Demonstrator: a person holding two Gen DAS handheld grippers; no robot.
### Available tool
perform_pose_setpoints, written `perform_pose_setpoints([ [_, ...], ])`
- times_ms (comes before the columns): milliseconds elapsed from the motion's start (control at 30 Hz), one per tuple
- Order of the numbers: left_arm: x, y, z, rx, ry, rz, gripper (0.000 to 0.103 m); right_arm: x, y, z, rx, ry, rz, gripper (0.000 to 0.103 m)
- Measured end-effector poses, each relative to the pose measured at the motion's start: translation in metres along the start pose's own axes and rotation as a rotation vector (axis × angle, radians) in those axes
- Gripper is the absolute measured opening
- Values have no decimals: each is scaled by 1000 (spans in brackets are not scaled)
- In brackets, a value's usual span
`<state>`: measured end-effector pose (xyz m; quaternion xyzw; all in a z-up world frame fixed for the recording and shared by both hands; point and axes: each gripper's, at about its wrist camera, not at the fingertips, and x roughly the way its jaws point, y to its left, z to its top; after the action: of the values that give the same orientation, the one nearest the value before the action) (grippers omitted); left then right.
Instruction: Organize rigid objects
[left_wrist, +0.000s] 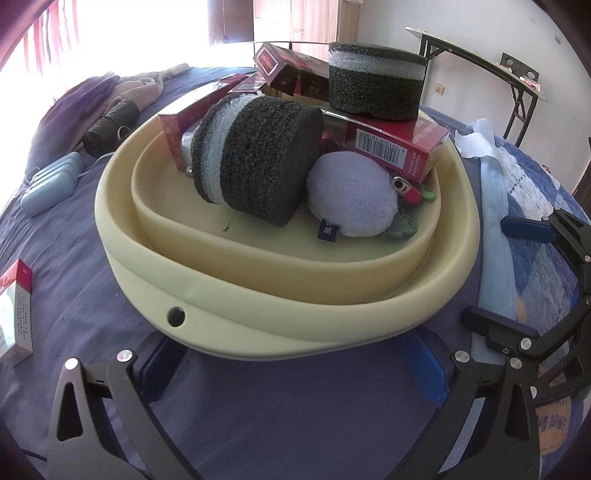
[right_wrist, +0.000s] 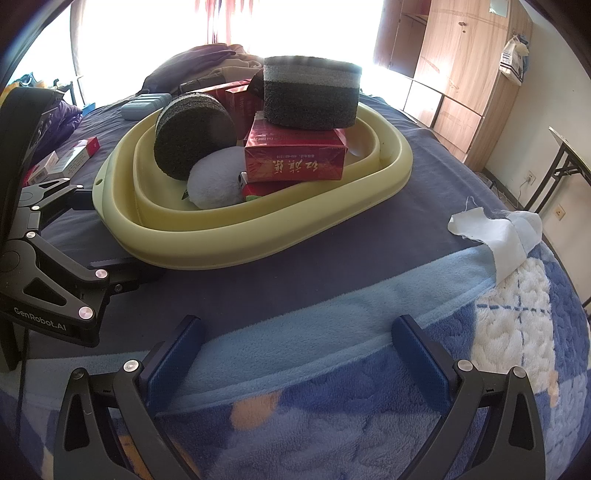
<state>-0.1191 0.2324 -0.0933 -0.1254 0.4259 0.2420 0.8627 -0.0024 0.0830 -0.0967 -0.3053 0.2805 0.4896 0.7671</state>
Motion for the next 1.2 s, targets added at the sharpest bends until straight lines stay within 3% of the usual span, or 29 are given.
perform_pose_setpoints([
  [1200, -1, -2, 1, -5, 0, -5, 103, 0, 0, 0, 0, 0, 0, 103],
])
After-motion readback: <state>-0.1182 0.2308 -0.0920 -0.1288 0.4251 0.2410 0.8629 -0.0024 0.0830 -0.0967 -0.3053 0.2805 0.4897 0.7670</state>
